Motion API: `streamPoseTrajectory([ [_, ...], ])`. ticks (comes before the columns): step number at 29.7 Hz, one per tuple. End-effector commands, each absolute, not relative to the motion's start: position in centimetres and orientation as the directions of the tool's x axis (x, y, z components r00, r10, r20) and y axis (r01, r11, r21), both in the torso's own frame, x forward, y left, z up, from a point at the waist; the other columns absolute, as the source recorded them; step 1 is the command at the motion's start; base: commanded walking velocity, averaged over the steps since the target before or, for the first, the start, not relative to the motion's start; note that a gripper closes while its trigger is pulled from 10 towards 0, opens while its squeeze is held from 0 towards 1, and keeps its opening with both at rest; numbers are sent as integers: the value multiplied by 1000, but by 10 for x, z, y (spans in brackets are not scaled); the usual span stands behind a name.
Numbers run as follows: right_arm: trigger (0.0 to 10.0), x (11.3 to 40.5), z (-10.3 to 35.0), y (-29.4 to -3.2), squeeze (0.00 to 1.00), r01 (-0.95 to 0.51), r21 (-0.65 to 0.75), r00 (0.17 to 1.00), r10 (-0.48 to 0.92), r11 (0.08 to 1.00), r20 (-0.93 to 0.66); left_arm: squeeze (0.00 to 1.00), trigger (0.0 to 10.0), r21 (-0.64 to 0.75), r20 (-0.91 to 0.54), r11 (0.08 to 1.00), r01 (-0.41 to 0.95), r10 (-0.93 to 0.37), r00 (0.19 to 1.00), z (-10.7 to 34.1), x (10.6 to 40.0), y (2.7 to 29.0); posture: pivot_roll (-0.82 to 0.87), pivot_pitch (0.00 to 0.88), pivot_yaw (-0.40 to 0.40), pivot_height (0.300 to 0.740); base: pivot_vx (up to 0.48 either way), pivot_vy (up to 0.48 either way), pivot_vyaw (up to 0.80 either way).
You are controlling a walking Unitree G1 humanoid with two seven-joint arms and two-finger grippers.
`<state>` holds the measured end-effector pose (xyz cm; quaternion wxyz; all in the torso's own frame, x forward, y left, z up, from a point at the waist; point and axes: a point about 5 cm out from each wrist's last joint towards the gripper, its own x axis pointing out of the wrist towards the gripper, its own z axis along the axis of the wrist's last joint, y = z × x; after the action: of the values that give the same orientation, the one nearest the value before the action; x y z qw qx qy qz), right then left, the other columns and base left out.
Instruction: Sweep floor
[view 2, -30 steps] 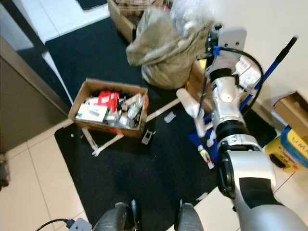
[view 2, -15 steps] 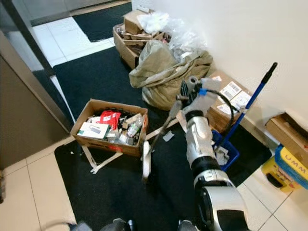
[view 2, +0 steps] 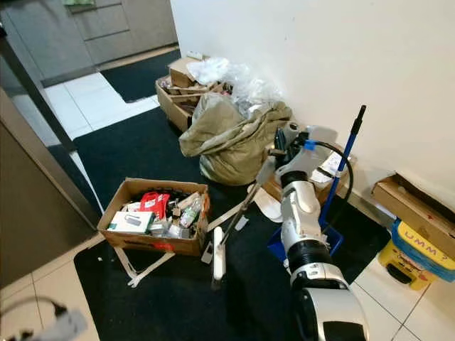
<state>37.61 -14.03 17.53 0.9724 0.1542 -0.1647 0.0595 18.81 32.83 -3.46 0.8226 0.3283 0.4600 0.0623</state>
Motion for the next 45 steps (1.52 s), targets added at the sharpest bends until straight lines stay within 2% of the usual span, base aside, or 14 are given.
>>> streamPoseTrajectory([
  [1, 10000, 375, 177, -136, 0, -179, 310, 936, 65, 934, 346, 0, 10000, 544, -702, 837, 60, 415, 579, -37, 189, 323, -26, 26, 42, 740, 0, 0, 0],
  [2, 10000, 374, 175, -133, 0, -185, 308, 938, 74, 933, 339, 0, 10000, 473, -697, 881, -7, 379, 609, -40, 197, 308, -37, 23, 44, 740, 0, 0, 0],
  [5, 10000, 373, 173, -131, 0, -191, 307, 939, 83, 932, 334, 0, 10000, 418, -696, 908, -38, 346, 629, -42, 202, 296, -44, 18, 47, 740, 0, 0, 0],
  [6, 10000, 369, 166, -123, 0, -216, 277, 939, 122, 936, 321, 0, 10000, 301, -724, 953, -34, 252, 642, -55, 201, 265, -56, 16, 46, 740, 0, 0, 0],
  [8, 10000, 366, 163, -119, 0, -229, 267, 938, 138, 936, 318, 0, 10000, 232, -747, 972, -37, 202, 633, -63, 196, 249, -60, 17, 47, 740, 480, 0, 0],
  [14, 10000, 360, 159, -116, 0, -248, 256, 936, 164, 934, 311, 0, 10000, 211, -779, 977, -5, 171, 604, -75, 185, 229, -81, 19, 48, 740, 480, 0, 0],
  [18, 10000, 358, 158, -117, 0, -250, 248, 937, 169, 936, 306, 0, 10000, 188, -785, 982, -33, 170, 596, -77, 182, 226, -89, 19, 51, 740, 392, 0, 0],
  [28, 10000, 356, 157, -119, 0, -249, 230, 937, 175, 941, 302, 0, 10000, 159, -790, 986, -47, 156, 593, -78, 180, 225, -94, 22, 53, 740, 0, 0, 0],
  [31, 10000, 353, 149, -110, 0, -290, 160, 934, 243, 943, 260, 0, 10000, 179, -794, 984, -15, 154, 588, -78, 180, 225, -91, 28, 53, 740, 0, 0, 0],
  [42, 10000, 349, 147, -103, 0, -321, 164, 929, 276, 933, 248, 0, 10000, 187, -795, 982, -1, 152, 588, -79, 177, 226, -86, 31, 64, 740, 0, 0, 0],
  [45, 10000, 347, 139, -89, 0, -361, 158, 923, 328, 919, 203, 0, 10000, 198, -806, 980, 19, 152, 572, -81, 171, 229, -91, 25, 79, 740, 0, 0, 0],
])
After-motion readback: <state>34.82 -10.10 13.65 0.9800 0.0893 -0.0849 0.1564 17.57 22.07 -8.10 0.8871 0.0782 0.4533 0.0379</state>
